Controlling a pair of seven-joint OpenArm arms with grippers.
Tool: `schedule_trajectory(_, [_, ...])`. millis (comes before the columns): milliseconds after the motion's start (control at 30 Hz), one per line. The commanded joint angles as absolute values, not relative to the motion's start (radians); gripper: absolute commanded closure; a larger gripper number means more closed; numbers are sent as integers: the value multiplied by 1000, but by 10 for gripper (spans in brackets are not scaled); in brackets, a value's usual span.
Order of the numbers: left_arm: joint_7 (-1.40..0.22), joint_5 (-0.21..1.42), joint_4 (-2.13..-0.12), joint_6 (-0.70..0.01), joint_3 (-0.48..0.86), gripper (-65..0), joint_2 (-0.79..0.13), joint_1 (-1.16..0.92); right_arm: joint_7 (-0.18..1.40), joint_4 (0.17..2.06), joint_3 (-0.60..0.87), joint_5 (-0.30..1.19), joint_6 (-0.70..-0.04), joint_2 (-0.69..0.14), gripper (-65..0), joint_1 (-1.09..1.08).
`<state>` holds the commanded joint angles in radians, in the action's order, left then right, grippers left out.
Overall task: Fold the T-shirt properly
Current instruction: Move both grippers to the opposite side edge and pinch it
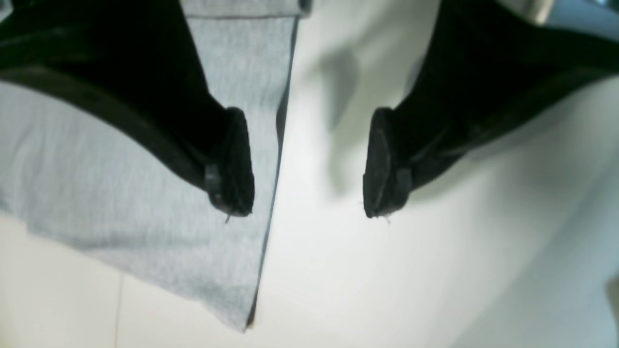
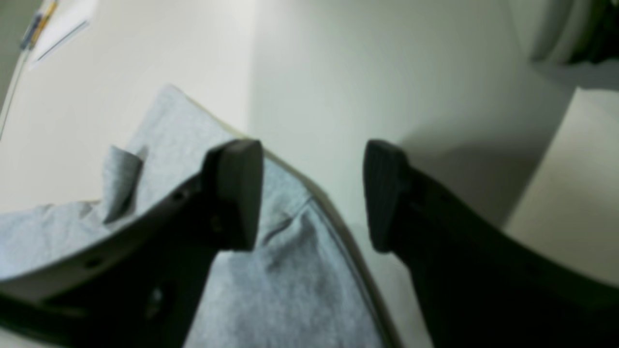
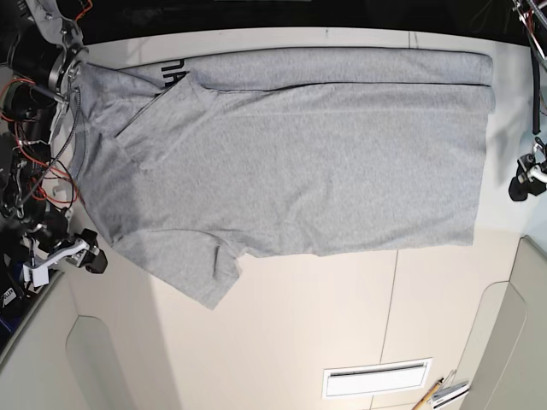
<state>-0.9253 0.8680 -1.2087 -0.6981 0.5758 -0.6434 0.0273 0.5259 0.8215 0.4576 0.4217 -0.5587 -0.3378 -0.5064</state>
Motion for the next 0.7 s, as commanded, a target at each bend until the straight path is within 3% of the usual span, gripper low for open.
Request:
schedule_trajectory(367, [-800,782,-748,-698,358,-409,-656,346,466,727,458,355,-557,-357,-332,-504])
schedule_trajectory(700, [-789,788,-715,-698,346,-409,-563,375,466,665,458,409,-584,-363,-332,-501])
